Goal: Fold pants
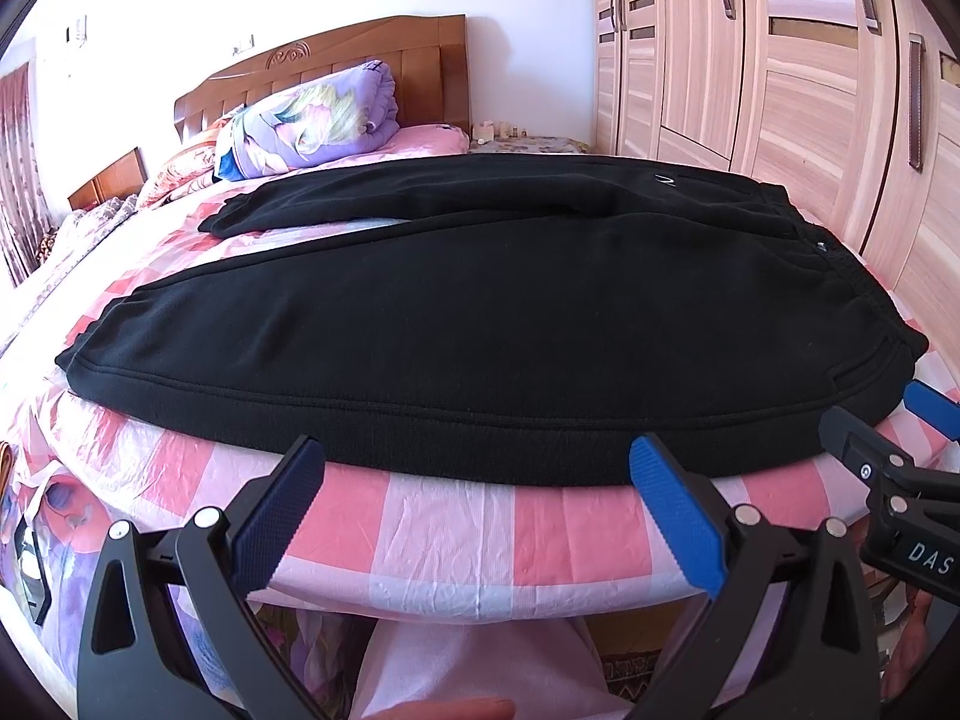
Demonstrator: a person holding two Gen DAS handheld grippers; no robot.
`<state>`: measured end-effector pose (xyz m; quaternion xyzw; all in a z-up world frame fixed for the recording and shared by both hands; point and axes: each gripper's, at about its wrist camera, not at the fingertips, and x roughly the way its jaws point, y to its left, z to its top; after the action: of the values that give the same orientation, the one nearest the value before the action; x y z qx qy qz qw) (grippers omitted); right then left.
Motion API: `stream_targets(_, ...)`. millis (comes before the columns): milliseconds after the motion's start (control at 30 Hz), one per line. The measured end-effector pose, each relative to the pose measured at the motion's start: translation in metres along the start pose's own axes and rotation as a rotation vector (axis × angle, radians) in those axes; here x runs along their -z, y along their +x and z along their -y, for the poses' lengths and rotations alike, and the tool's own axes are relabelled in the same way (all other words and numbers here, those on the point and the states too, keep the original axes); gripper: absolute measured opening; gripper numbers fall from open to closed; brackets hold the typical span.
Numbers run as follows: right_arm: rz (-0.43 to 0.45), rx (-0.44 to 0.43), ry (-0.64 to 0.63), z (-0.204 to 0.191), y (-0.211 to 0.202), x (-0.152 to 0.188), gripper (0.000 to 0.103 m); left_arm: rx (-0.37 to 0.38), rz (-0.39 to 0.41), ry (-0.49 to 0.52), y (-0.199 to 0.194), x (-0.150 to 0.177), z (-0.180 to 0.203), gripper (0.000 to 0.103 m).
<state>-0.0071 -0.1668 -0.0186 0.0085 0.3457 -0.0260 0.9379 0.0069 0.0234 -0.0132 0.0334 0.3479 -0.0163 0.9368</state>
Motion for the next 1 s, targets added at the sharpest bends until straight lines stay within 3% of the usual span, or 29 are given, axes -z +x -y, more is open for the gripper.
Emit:
stream_targets(467, 0.003, -0.007, 0.003, 0.002, 0.000, 0.001, 0.099, -0.001, -0.001, -0.004, 0.001, 0.000, -0.002, 0.102)
stream_targets(667, 0.029, -0.021, -0.029, 0.004, -0.003, -0.008, 0.099, 0.017, 0.032, 0.025, -0.002, -0.007, -0.005, 0.102)
stream_targets(800, 0.069, -0.045, -0.070, 0.014, 0.002, -0.039, 0.099, -0.021, 0.070, 0.126, 0.000, -0.035, -0.006, 0.102)
stream_targets(900, 0.097, -0.038, -0.115, 0.031, 0.022, -0.092, 0.099, -0.065, 0.102, 0.170, 0.009, -0.070, -0.011, 0.102)
stream_targets(1000, 0.085, -0.030, -0.114, 0.053, 0.056, -0.146, 0.099, 0.007, 0.021, 0.188, 0.041, -0.115, -0.018, 0.102)
